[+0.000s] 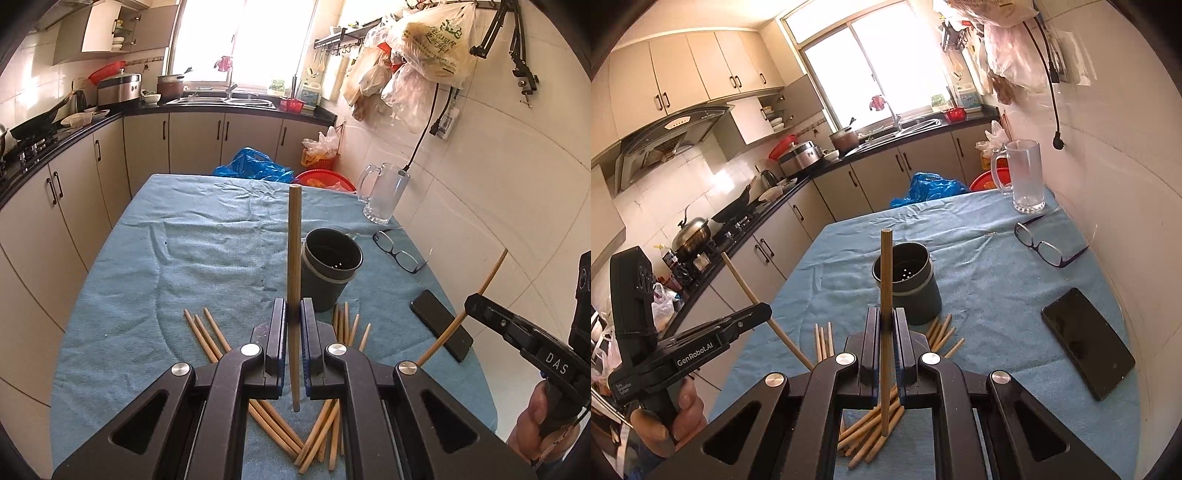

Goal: Organize utensils
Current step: 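Carry the chopstick upright over the grey holder with the right tool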

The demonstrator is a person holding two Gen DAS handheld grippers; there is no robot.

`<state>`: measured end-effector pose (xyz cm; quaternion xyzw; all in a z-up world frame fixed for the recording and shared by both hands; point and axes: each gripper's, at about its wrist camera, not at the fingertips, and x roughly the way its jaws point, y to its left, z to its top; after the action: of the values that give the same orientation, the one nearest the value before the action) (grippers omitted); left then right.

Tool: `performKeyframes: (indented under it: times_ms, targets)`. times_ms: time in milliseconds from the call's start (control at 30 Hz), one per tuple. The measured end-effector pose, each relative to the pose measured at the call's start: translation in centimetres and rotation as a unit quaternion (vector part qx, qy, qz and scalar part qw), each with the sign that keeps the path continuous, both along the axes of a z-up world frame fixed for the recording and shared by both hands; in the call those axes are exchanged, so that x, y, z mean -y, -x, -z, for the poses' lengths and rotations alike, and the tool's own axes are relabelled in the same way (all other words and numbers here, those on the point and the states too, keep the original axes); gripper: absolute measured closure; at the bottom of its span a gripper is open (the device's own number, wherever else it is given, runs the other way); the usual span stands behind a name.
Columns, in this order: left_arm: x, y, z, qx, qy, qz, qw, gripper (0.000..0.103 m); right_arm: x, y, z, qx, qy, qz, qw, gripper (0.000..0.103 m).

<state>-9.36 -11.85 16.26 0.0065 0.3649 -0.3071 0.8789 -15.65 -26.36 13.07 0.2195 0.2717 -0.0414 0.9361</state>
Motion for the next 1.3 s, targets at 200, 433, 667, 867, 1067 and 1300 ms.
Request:
performKeyframes:
  times_ms: [200,433,667,867,1067,1300]
  targets:
    - [0.0,0.0,0.1,0.0,0.0,0.001,1.0,0.096,0.3,0.0,-0.4,0.005,-0.001,-0.001,1.0,0.096]
    - [0.3,-0.3,-1.1,0.004,0.001,0.008,1.0,0.096,0.9,-0.6,-1.0,0.011,-0.007,-0.002,1.0,0.096]
    - [2.0,-2.0,-3.8,0.013,0.004,0.019,0.9997,0.096,2.4,-2.1,-3.2,0.028,-0.01,0.002,1.0,0.096]
    - [4.2,-3.8,-6.6,0.026,0.014,0.027,0.9992,0.096,4.0,-4.0,-5.4,0.046,-0.007,0.01,0.999,0.096]
    - [6.8,-6.2,-9.4,0.044,0.028,0.033,0.9981,0.096,5.7,-6.5,-8.0,0.065,-0.001,0.022,0.998,0.096]
    - [9.5,-9.6,-9.4,0.047,0.03,0.03,0.998,0.096,6.7,-10.5,-9.0,0.07,0.013,0.031,0.997,0.096]
